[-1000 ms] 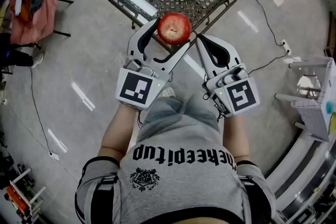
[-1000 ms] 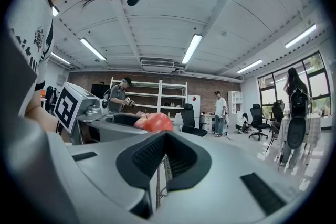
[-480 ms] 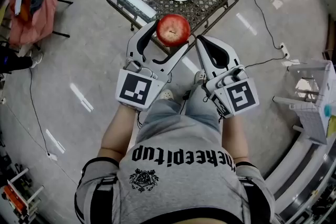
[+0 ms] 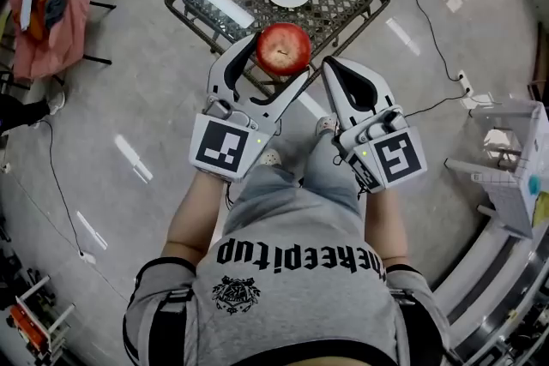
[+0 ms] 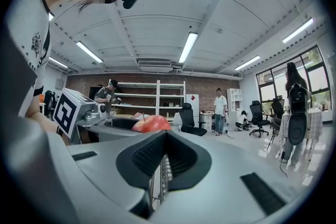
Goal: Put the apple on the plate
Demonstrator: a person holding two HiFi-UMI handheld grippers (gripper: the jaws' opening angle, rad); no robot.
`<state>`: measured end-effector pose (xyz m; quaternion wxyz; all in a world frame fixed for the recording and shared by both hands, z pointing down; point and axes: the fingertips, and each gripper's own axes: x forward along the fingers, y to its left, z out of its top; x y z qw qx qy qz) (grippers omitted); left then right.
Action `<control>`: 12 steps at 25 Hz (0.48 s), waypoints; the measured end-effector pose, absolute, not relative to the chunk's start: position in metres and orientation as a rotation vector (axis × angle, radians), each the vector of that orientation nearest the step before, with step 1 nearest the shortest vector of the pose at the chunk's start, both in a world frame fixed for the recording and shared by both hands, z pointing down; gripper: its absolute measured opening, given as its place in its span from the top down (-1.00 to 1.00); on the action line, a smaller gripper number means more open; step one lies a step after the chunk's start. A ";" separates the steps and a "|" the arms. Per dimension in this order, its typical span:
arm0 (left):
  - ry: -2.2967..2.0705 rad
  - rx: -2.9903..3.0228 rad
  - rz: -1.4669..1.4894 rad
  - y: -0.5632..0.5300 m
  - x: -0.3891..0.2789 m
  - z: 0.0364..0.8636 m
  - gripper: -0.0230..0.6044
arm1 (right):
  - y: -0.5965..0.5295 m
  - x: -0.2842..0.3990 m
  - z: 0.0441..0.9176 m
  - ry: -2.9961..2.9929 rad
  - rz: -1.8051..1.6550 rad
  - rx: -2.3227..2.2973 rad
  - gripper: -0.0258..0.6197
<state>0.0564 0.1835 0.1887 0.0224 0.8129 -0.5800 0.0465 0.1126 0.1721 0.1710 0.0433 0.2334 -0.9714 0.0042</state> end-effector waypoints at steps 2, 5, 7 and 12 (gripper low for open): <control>-1.785 2.524 0.145 0.180 0.059 0.189 -0.28 | 0.169 0.114 0.171 -2.970 0.015 0.722 0.88; -1.772 2.527 0.159 0.175 0.059 0.191 -0.28 | 0.165 0.113 0.172 -2.975 0.029 0.733 0.88; -1.768 2.526 0.171 0.169 0.057 0.194 -0.28 | 0.159 0.110 0.175 -2.977 0.039 0.733 0.88; -1.775 2.502 0.197 0.150 0.052 0.200 -0.28 | 0.139 0.103 0.184 -2.980 0.061 0.707 0.88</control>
